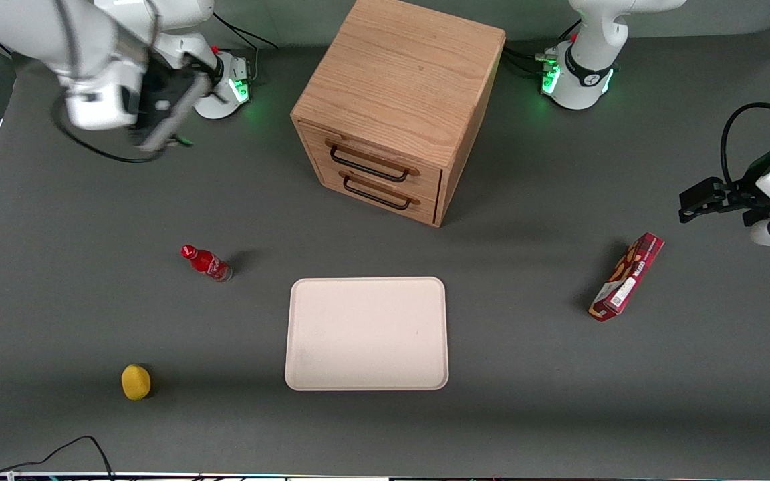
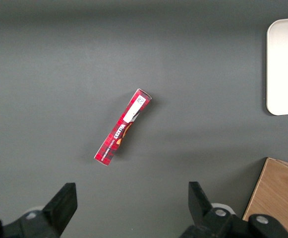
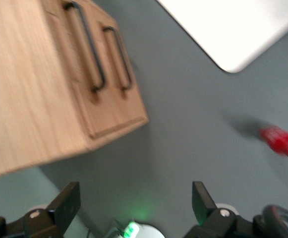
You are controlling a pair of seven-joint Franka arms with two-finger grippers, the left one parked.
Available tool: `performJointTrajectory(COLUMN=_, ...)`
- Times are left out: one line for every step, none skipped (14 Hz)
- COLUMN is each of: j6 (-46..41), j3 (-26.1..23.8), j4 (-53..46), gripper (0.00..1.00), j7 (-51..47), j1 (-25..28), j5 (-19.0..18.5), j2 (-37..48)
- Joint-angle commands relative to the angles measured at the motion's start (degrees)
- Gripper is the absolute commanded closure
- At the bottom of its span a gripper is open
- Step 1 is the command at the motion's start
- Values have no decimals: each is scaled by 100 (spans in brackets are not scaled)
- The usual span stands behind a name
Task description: Open upper drawer
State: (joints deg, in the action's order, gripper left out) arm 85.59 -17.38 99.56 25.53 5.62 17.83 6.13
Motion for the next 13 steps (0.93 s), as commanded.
performJointTrajectory(j6=517, j3=-518, j4=-218, gripper=0, j7=225, j1=-34, j5=212, j2=-672)
performJointTrajectory(j6=764, j3=-651, j4=-226, gripper=0, j7=181, j1=-34, j5=203, j2=-918)
performJointTrajectory(j6=1019, j3=-722, j4=-227, gripper=0, j7=172, j1=-26, j5=186, j2=-1147)
performJointTrajectory(j6=1256, j3=-810, j4=-218, gripper=0, j7=163, j1=-17, j5=177, j2=-1358)
performJointTrajectory(j6=1502, j3=-880, j4=-226, gripper=0, j7=102, j1=-17, j5=177, j2=-1612)
performJointTrajectory(j6=1757, j3=-933, j4=-227, gripper=0, j7=-11, j1=27, j5=160, j2=-1789)
performJointTrajectory(j6=1986, j3=-968, j4=-218, gripper=0, j7=-65, j1=123, j5=90, j2=-1930)
performJointTrajectory(j6=2197, j3=-1003, j4=-209, gripper=0, j7=-161, j1=193, j5=-24, j2=-2070)
performJointTrajectory(j6=2382, j3=-1100, j4=-174, gripper=0, j7=-379, j1=255, j5=-103, j2=-2176)
performJointTrajectory(j6=2506, j3=-1231, j4=-165, gripper=0, j7=-573, j1=299, j5=-243, j2=-2264)
performJointTrajectory(j6=2542, j3=-1354, j4=-148, gripper=0, j7=-671, j1=299, j5=-471, j2=-2317)
performJointTrajectory(j6=2551, j3=-1442, j4=-104, gripper=0, j7=-707, j1=308, j5=-560, j2=-2361)
performJointTrajectory(j6=2646, j3=-1513, j4=-8, gripper=0, j7=-768, j1=308, j5=-570, j2=-2362)
